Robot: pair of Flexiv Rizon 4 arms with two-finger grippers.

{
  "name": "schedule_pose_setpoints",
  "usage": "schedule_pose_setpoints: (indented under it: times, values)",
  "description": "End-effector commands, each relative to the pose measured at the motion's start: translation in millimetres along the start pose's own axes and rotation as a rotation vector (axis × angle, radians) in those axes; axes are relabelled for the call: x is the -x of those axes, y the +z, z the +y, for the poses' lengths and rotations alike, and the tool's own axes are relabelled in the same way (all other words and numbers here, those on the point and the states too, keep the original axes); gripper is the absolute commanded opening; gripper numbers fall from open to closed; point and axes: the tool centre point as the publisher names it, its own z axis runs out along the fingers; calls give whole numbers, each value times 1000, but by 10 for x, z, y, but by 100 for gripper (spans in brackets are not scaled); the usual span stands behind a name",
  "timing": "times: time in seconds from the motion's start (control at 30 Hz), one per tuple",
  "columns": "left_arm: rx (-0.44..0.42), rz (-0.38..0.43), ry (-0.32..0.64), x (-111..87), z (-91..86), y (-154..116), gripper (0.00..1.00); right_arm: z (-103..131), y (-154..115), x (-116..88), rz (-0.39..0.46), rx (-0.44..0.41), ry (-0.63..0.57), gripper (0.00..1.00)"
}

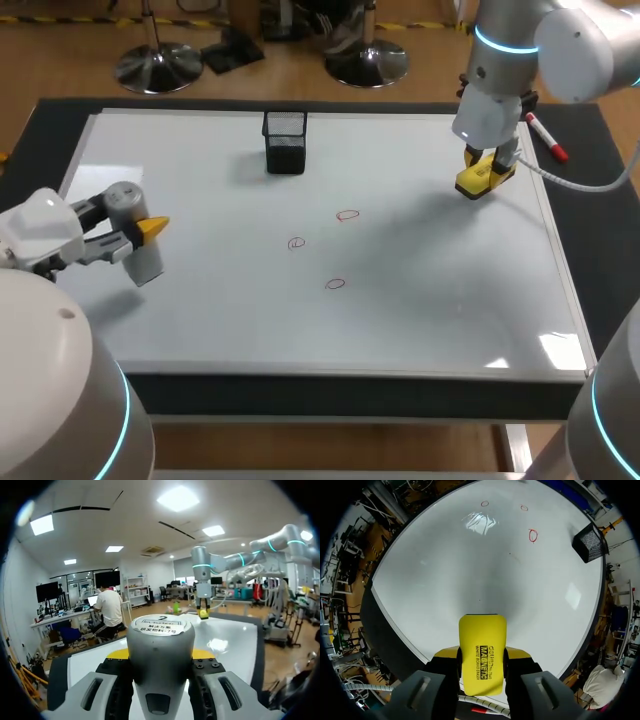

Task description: Pick up the inspection probe, press it on each red-marked spot on the whiteboard one by one, put down the probe, pick up the eraser, and wipe off all the red marks.

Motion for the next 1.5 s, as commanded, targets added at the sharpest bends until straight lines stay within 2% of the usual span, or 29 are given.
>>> schedule_pose_setpoints:
  times: [0.03,0.67,0.93,1.17,1.37,1.5]
  values:
    - [-8,-21,1,-2,-22,-35,0,-6,-10,-3,2,-2,-1,0]
    - [-8,-21,1,-2,-22,-35,0,-6,-10,-3,2,-2,-1,0]
    - [-8,-21,1,-2,-22,-35,0,559,-86,131,-19,-53,-146,0]
    - [-8,-21,1,-2,-22,-35,0,1187,-60,271,-38,-56,-282,0]
    - [-8,-21,1,-2,-22,-35,0,1631,-71,408,-42,-78,-393,0]
    - [-8,-21,1,-2,-22,-35,0,1936,-80,502,-55,-64,-464,0]
